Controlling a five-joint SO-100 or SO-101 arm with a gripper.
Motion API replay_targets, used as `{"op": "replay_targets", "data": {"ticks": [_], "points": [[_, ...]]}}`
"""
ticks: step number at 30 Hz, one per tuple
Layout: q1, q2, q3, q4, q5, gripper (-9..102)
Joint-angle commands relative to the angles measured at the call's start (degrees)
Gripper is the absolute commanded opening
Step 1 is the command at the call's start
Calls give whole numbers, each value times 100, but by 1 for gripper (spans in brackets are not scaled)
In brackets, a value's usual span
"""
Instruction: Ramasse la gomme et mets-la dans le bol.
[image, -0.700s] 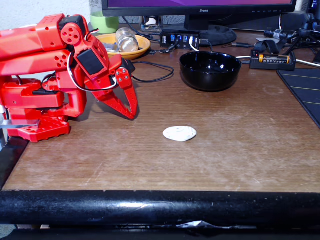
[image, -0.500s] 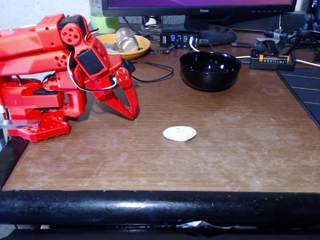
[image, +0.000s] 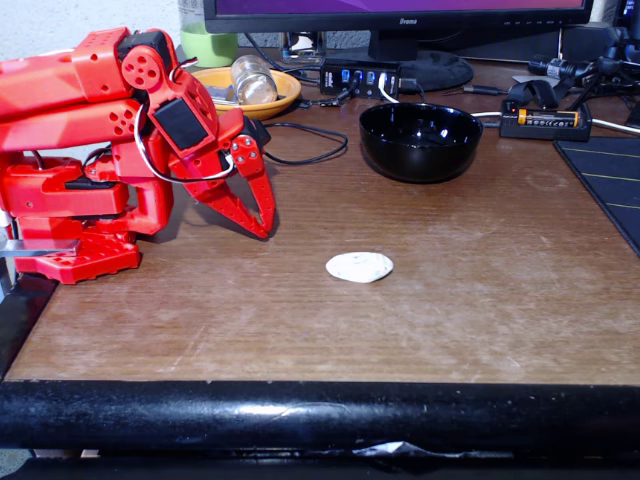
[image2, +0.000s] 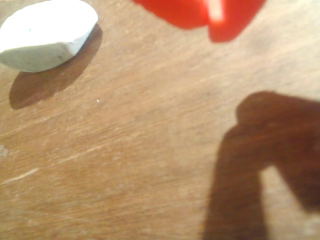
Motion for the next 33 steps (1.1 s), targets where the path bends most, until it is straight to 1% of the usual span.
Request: {"op": "replay_targets", "data": {"ticks": [1, 4, 6, 9, 13, 16, 19, 20, 22, 24, 28, 30, 33], "points": [[-44, -35, 158, -26, 26, -5], [35, -44, 88, -246, -79, -6], [-79, -255, -202, -264, -114, -6], [-158, -1274, -773, -888, -255, -6], [-44, -3243, -1837, -1837, -1459, -6], [26, -4008, -2584, -1898, -2338, -5], [202, -4307, -2979, -2250, -3129, -3], [220, -4421, -3129, -2197, -3577, 1], [255, -4553, -3322, -2417, -4025, 2], [255, -5027, -3946, -2136, -4236, 1], [193, -5862, -5186, -1688, -4808, 6], [202, -5880, -5388, -1705, -5106, 7], [229, -5766, -5291, -1811, -5607, 8]]}}
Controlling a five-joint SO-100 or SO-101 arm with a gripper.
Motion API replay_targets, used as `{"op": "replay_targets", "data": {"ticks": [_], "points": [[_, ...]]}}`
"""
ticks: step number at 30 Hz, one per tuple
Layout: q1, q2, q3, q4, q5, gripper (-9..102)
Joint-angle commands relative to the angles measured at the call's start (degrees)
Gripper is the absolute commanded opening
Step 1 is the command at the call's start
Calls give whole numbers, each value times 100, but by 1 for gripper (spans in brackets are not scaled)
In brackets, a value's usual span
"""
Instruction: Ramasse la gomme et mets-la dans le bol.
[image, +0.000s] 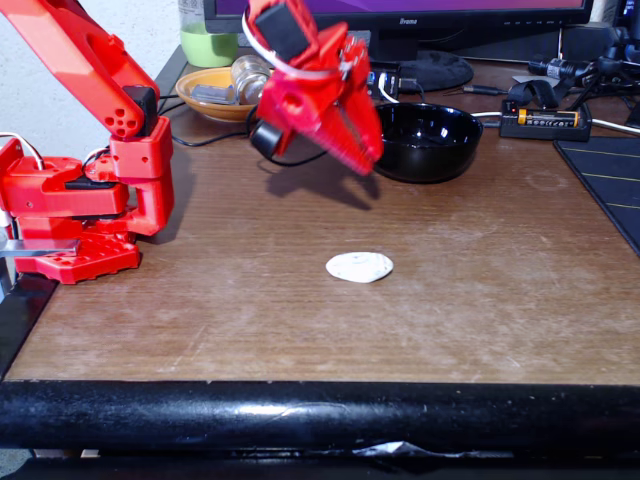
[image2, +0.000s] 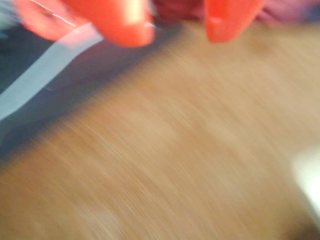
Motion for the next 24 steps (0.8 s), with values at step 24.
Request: {"op": "replay_targets", "data": {"ticks": [24], "points": [[615, 457, 387, -1854, -1441, 22]]}}
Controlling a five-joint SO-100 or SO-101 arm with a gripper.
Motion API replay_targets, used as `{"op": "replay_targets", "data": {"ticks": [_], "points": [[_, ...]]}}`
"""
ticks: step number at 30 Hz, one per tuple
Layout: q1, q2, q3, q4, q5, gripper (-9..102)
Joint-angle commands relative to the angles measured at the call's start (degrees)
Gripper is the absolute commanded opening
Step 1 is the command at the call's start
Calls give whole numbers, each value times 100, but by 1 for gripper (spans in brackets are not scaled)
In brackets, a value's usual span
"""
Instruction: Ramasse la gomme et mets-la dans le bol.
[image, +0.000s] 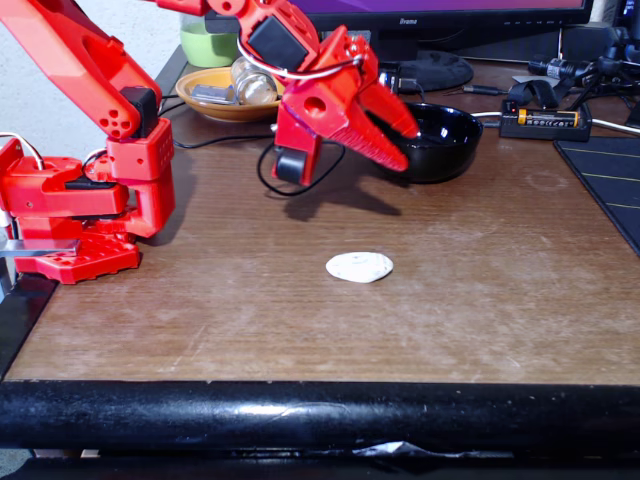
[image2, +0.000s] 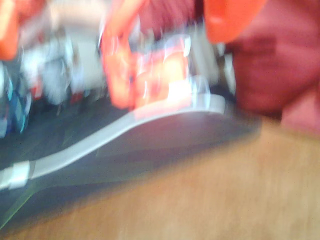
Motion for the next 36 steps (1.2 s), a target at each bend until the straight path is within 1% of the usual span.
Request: {"op": "replay_targets", "data": {"ticks": [1, 2, 4, 6, 9, 11, 13, 23, 27, 33, 36], "points": [[35, 123, -466, 44, 97, 22], [35, 149, -457, 246, 44, 22], [9, 35, -694, 905, 62, 21], [-18, -185, -967, 1310, 193, 21], [-97, -334, -1125, 1547, 316, 21], [-167, -316, -1107, 1819, 272, 21], [-229, -281, -976, 1916, 185, 21], [-536, 105, -598, 3683, 44, 21], [-510, 211, -431, 3841, 62, 21], [-492, 404, 176, 3507, 62, 21], [-545, 264, 246, 3234, 149, 22]]}}
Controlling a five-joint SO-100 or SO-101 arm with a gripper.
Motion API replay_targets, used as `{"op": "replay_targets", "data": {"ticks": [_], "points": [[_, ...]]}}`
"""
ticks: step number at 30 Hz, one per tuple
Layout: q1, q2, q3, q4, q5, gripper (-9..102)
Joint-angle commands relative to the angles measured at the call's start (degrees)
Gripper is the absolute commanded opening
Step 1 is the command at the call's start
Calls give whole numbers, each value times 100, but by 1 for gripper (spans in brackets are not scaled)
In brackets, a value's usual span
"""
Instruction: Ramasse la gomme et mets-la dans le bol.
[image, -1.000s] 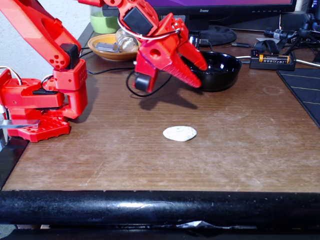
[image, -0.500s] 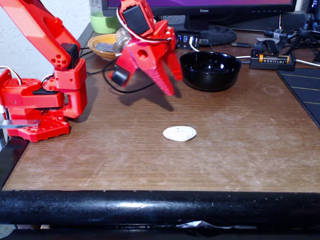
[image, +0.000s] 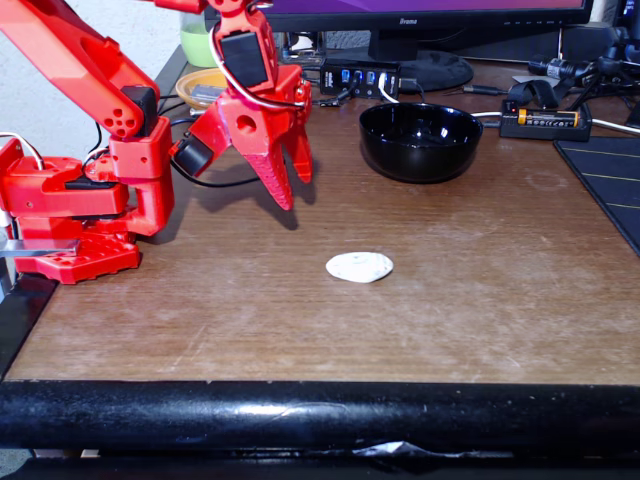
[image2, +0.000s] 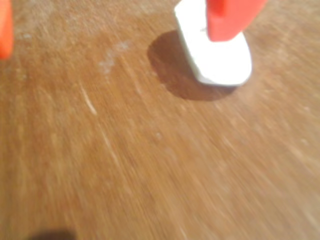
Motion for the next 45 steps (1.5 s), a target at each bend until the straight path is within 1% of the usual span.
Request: {"op": "replay_targets", "data": {"ticks": [1, 6, 12, 17, 26, 32, 35, 38, 42, 45], "points": [[-44, -97, 0, -264, 70, 22], [18, -571, -229, -896, 114, 22], [229, -1907, -1160, -1055, 299, 21], [404, -2268, -1327, -1292, 193, 22], [694, -3173, -2109, -1529, 193, 23], [765, -3867, -3041, -1274, 360, 23], [809, -3938, -3076, -1371, 325, 23], [844, -4043, -3234, -1292, 308, 23], [1020, -4263, -3375, -1441, 220, 23], [1178, -4447, -3604, -1389, 176, 23]]}}
